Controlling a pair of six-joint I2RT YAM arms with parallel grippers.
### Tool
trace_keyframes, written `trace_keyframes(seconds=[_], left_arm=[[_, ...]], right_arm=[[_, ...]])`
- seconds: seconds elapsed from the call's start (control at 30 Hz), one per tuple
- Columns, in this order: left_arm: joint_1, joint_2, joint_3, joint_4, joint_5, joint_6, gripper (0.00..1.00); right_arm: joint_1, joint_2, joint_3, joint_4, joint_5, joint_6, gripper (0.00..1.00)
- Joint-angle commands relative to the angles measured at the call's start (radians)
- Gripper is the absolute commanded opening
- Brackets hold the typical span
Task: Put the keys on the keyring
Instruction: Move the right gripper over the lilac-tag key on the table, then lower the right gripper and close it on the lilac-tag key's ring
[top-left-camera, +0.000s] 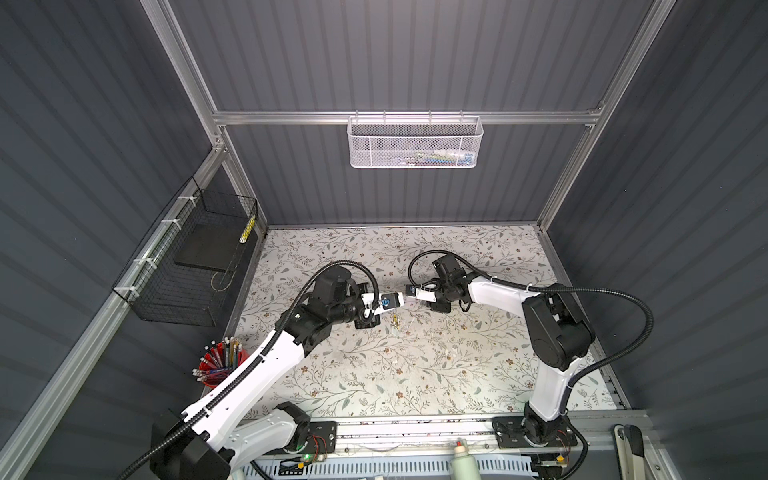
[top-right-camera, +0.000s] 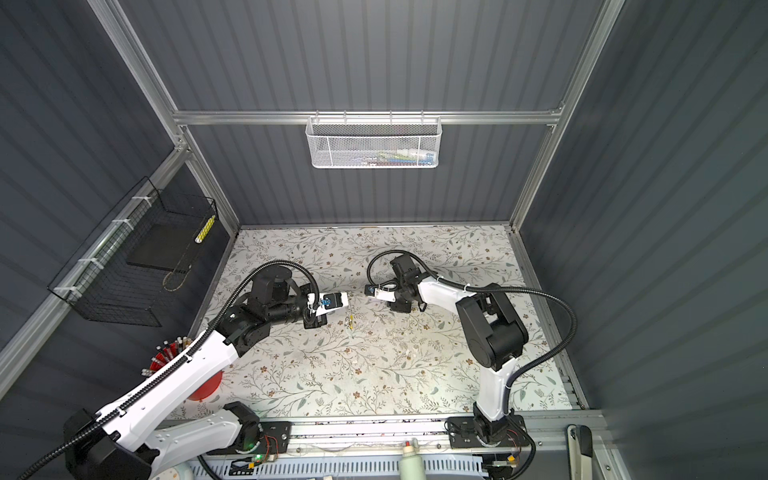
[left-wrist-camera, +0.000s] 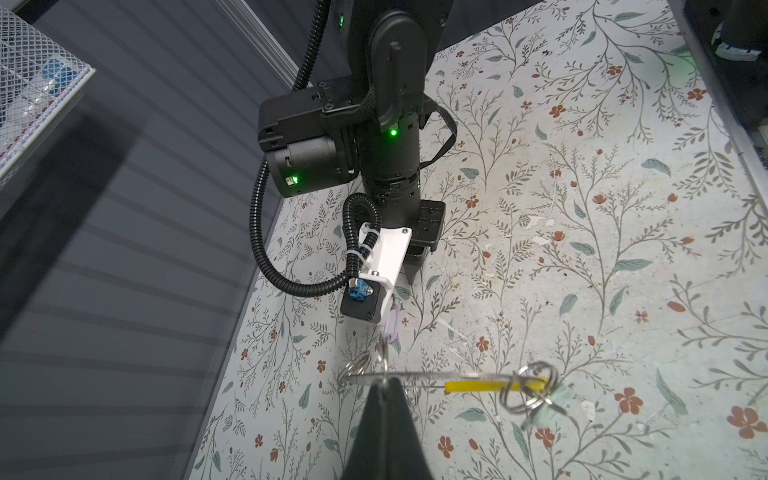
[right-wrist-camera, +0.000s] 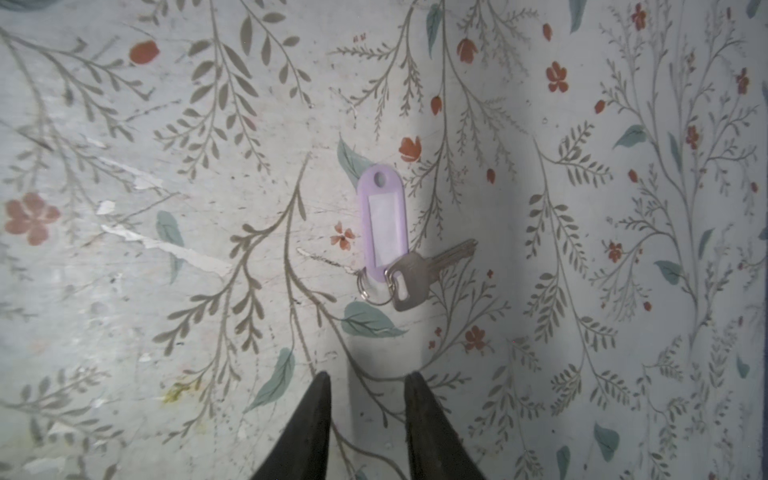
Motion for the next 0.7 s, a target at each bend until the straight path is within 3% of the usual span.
trace_keyframes(seconds=[0.0, 0.3, 0.67], left_arm=[[0.010, -0.002, 0.013, 0.023, -0.006, 0.019, 0.00], [0.013, 0.017, 0.022, 0.018, -0.005, 0.022, 0.00], [0.019, 0.034, 0.032, 0.013, 0.000, 0.022, 0.00]], right_arm=[[-0.001, 0.011, -0.035, 0.123, 0.026, -0.111, 0.33], [-0.001, 0.033, -0.072, 0.201, -0.067, -0.261, 0.33], [0.004, 0.087, -0.095, 0.303, 0.008, -0.323, 0.29]])
